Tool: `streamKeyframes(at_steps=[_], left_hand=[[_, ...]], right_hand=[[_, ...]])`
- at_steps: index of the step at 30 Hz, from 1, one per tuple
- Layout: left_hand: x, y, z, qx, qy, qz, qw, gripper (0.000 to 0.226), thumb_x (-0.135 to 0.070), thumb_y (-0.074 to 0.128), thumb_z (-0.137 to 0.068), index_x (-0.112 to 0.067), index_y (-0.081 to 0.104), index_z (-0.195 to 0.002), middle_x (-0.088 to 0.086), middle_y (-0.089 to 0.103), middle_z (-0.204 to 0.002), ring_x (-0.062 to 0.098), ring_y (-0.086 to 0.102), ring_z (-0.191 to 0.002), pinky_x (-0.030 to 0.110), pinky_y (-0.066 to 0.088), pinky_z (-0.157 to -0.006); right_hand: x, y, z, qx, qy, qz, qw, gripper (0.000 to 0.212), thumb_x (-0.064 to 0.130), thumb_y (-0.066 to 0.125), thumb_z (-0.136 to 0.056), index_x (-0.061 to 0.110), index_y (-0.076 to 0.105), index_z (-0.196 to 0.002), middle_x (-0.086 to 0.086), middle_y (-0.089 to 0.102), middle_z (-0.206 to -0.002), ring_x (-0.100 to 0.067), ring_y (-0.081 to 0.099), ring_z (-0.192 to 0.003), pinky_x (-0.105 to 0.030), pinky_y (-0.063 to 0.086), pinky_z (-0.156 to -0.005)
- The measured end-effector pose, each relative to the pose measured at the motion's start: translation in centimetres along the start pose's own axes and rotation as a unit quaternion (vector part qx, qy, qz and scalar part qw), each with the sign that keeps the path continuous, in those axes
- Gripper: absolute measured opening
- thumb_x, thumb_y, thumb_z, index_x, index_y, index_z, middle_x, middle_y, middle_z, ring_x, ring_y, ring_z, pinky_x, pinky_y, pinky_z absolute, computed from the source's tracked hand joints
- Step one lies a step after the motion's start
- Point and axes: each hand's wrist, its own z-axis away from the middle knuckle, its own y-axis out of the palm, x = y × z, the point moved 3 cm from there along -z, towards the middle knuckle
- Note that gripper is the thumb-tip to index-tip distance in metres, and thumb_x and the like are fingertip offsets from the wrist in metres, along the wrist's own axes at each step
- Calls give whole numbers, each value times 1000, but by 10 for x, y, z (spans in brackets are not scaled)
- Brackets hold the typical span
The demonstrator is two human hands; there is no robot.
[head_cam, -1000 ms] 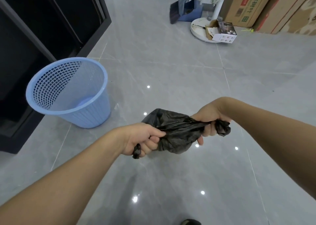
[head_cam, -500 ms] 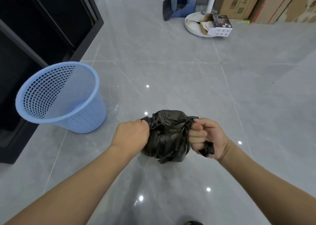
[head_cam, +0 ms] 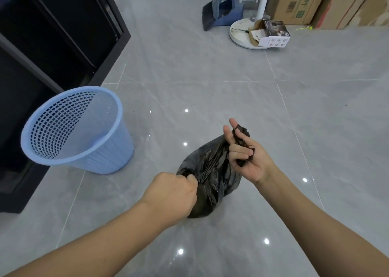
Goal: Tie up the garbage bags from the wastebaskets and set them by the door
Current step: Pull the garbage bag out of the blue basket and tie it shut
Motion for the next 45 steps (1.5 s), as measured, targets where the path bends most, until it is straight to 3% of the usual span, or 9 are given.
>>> streamKeyframes(at_steps=[6,11,16,20,26,31,36,40,45], left_hand=[[26,-69,11,-82,-10,-44,996,37,-17,81,-50,-15,46,-42,-1,3,-57,16,12,-39,17,14,-46],[69,-82,22,-105,-77,-49,990,45,-30,78,-65,-20,35,-59,-5,33,-39,19,23,-28,17,-2,-47],[78,-71,30,-119,-21,9,993,25,-23,53,-90,-23,33,-76,-7,41,-62,17,36,-48,31,28,-42],[76,-74,25,-116,32,9,993,18,-17,64,-81,-21,47,-78,-6,47,-65,18,47,-53,33,40,-40],[90,-71,4,-186,7,-10,982,17,-31,52,-88,-19,54,-76,-4,55,-62,19,53,-53,29,36,-45],[114,-56,6,-182,-44,-16,982,25,-38,51,-91,-20,53,-74,-6,56,-61,19,52,-53,28,28,-49],[118,-37,11,-167,-61,30,984,12,-24,58,-90,-20,55,-79,-4,56,-65,20,52,-58,29,27,-55],[114,-27,2,-136,-87,160,974,18,-28,40,-99,-20,56,-99,-4,59,-90,19,53,-85,30,36,-72],[117,-33,-8,-136,-103,304,937,16,-23,44,-97,-19,60,-97,-7,56,-94,15,52,-92,33,44,-84]], right_hand=[[3,17,-6,-3,-11,116,993,40,12,57,-81,18,59,-121,-9,64,-126,-6,33,-34,-16,25,-33],[-3,20,-5,-18,-9,132,991,43,8,63,-73,9,62,-116,-11,65,-122,-8,37,-42,-17,28,-35],[-13,25,-3,-60,-60,300,950,35,-1,43,-90,9,54,-122,-10,66,-125,-8,33,-41,-18,24,-36],[-28,26,2,-63,-63,459,884,42,-10,36,-92,10,52,-125,-2,67,-125,-8,29,-37,-18,26,-35],[-48,44,14,-26,20,532,846,43,-16,28,-93,7,52,-120,13,59,-47,1,47,-32,-9,35,-36],[-49,37,16,-29,31,555,831,31,10,47,-92,11,64,-118,-4,68,-92,-6,67,-67,-16,49,-59],[-50,31,14,-35,79,625,776,53,45,80,-71,11,65,-108,-6,75,-100,-21,72,-94,-33,56,-84],[-57,41,13,-11,139,640,756,26,23,79,-78,13,70,-100,-5,76,-95,-21,73,-91,-26,55,-77],[-61,47,11,-11,196,634,748,39,19,79,-75,1,67,-107,-13,73,-99,-24,70,-85,-24,53,-55]])
